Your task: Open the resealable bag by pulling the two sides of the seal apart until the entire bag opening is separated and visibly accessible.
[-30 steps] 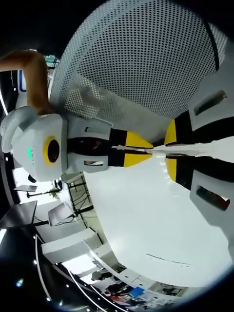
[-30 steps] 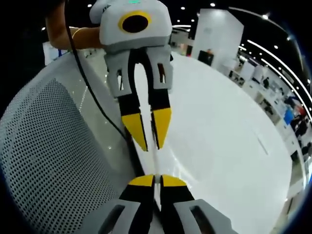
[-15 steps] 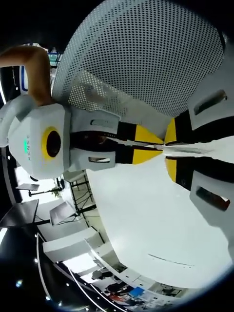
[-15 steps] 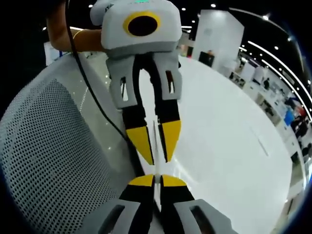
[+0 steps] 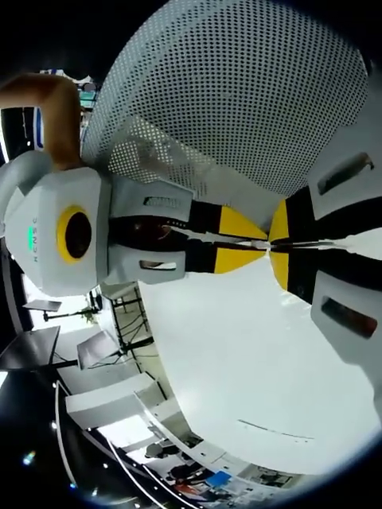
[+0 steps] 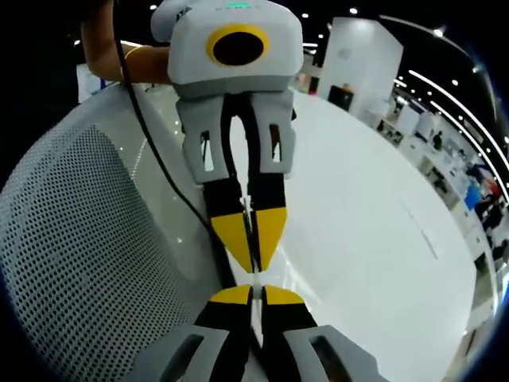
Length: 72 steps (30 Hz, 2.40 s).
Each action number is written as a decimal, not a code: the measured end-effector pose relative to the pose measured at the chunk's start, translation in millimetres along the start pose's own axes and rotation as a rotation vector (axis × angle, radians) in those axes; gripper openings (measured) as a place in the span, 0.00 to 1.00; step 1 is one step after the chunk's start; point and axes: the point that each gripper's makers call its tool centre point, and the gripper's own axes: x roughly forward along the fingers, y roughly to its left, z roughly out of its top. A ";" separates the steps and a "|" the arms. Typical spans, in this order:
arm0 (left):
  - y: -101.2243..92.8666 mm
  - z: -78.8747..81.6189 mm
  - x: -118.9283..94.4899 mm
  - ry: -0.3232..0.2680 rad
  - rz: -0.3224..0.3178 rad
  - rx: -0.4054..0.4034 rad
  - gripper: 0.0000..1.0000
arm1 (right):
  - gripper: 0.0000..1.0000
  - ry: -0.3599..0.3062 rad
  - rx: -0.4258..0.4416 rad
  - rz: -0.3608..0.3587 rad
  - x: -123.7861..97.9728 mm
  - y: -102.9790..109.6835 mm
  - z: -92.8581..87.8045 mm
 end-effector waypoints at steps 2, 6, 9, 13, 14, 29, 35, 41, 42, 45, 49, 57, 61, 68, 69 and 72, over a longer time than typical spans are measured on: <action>2.1 0.1 -0.8 -0.002 0.014 -0.021 0.00 | 0.00 -0.008 0.013 -0.003 -0.2 -0.5 0.9; -0.9 -0.4 -2.8 0.015 -0.005 -0.060 0.00 | 0.00 -0.016 0.021 0.011 0.4 3.0 2.6; -0.8 -0.6 -3.2 0.021 0.008 -0.044 0.00 | 0.00 -0.020 0.031 0.007 0.0 1.3 2.9; 0.2 0.0 -4.9 0.017 0.018 -0.041 0.00 | 0.00 -0.029 0.041 0.001 -0.7 0.1 4.1; 0.2 0.0 -5.8 0.017 0.018 -0.044 0.00 | 0.00 -0.032 0.044 0.002 -0.7 0.0 4.4; 3.9 -4.5 -20.9 0.028 0.033 -0.042 0.00 | 0.00 -0.002 0.057 -0.009 -1.0 -2.7 -2.7; 2.0 -6.3 -28.1 0.019 0.032 -0.037 0.00 | 0.00 -0.010 0.064 -0.005 -0.9 -1.9 -1.2; 4.3 -9.9 -34.3 0.024 0.048 -0.033 0.00 | 0.00 -0.010 0.072 -0.008 -1.2 -2.9 -1.7; 4.2 -10.4 -35.7 0.025 0.048 -0.033 0.00 | 0.00 -0.010 0.074 -0.009 -1.1 -3.4 -1.9; 4.1 -11.9 -38.6 0.025 0.051 -0.034 0.00 | 0.00 -0.013 0.081 -0.008 -1.1 -2.9 -1.4; 4.5 -13.7 -41.1 0.020 0.063 -0.019 0.00 | 0.00 -0.011 0.082 -0.006 -0.8 -2.9 -1.8; 5.2 -17.8 -46.2 0.014 0.066 -0.027 0.00 | 0.00 0.001 0.081 -0.007 -0.6 -2.8 -4.3; 5.5 -19.5 -50.0 0.014 0.067 -0.033 0.00 | 0.00 0.003 0.085 -0.008 -1.1 -3.2 -5.1; 5.5 -24.6 -56.1 0.019 0.076 -0.041 0.00 | 0.00 0.009 0.083 -0.008 -0.7 -3.0 -5.9; 5.9 -24.9 -56.7 0.020 0.080 -0.042 0.00 | 0.00 0.010 0.082 -0.009 -0.6 -2.7 -6.1; 5.2 -27.0 -58.2 0.025 0.080 -0.045 0.00 | 0.00 0.019 0.076 -0.009 -0.2 -2.8 -7.3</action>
